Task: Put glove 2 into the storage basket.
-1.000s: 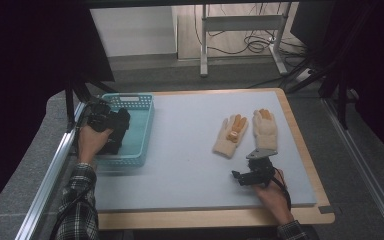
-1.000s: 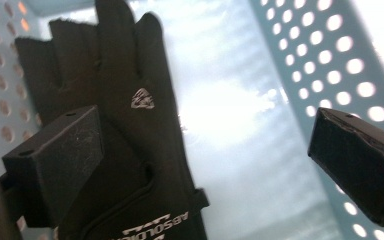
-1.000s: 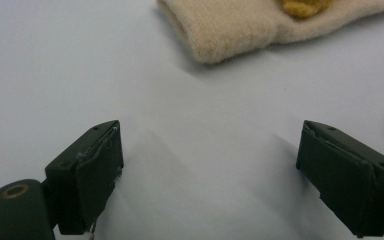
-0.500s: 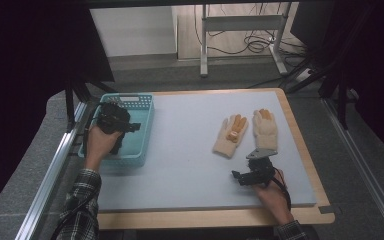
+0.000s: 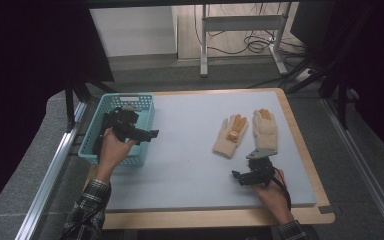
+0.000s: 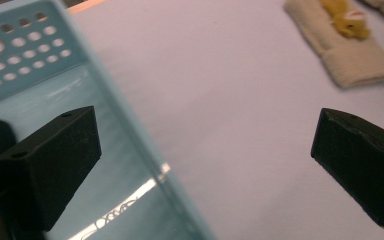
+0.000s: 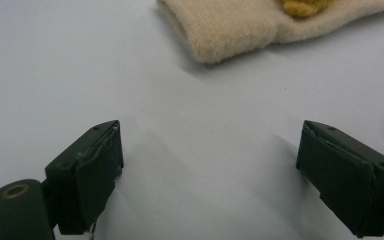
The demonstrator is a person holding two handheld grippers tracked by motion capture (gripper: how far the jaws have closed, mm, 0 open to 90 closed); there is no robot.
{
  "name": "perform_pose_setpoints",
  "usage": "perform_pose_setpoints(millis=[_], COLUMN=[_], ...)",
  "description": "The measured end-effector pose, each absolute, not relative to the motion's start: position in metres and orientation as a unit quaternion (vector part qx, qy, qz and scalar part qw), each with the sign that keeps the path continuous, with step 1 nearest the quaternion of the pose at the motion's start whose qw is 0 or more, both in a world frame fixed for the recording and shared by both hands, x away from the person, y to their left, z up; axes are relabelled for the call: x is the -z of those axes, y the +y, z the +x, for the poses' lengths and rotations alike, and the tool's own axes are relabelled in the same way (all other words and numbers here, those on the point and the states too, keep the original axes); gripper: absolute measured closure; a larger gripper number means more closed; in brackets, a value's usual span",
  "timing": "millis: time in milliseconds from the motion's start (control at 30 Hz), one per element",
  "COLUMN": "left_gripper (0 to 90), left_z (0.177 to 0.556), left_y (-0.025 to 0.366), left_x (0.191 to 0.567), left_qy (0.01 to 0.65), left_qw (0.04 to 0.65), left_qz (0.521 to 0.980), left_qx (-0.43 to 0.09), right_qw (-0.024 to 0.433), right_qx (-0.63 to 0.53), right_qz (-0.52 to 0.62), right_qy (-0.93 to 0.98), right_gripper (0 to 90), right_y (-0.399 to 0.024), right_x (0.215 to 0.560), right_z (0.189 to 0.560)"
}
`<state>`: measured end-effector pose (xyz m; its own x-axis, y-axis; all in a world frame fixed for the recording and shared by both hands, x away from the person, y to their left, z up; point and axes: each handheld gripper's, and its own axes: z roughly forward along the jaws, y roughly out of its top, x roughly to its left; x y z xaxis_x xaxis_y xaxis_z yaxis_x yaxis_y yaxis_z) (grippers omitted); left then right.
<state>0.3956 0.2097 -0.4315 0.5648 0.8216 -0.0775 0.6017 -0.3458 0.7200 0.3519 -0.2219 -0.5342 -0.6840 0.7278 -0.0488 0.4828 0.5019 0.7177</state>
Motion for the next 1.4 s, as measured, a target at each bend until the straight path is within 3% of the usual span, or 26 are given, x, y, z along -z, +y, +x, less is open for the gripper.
perform_pose_setpoints(millis=[400, 700, 1000, 1400], left_gripper=[0.1, 0.1, 0.2, 0.2], left_z=[0.360, 0.334, 0.321, 0.309], left_y=[0.157, 0.126, 0.116, 0.117], left_x=[0.438, 0.463, 0.498, 0.537], left_qy=[0.378, 0.352, 0.348, 0.360], left_qw=[0.394, 0.414, 0.416, 0.363], left_qz=[0.825, 0.828, 0.830, 0.847], left_qx=[-0.149, -0.140, -0.129, -0.145], right_qw=[0.175, 0.176, 0.176, 0.177], right_qx=[-0.348, -0.349, -0.349, -0.349], right_qz=[0.357, 0.356, 0.355, 0.355], right_qy=[0.849, 0.849, 0.849, 0.849], right_gripper=[11.0, 10.9, 11.0, 10.9], right_y=[-0.222, -0.222, -0.222, -0.222], right_x=[0.534, 0.534, 0.534, 0.534], right_z=[0.352, 0.352, 0.352, 0.352])
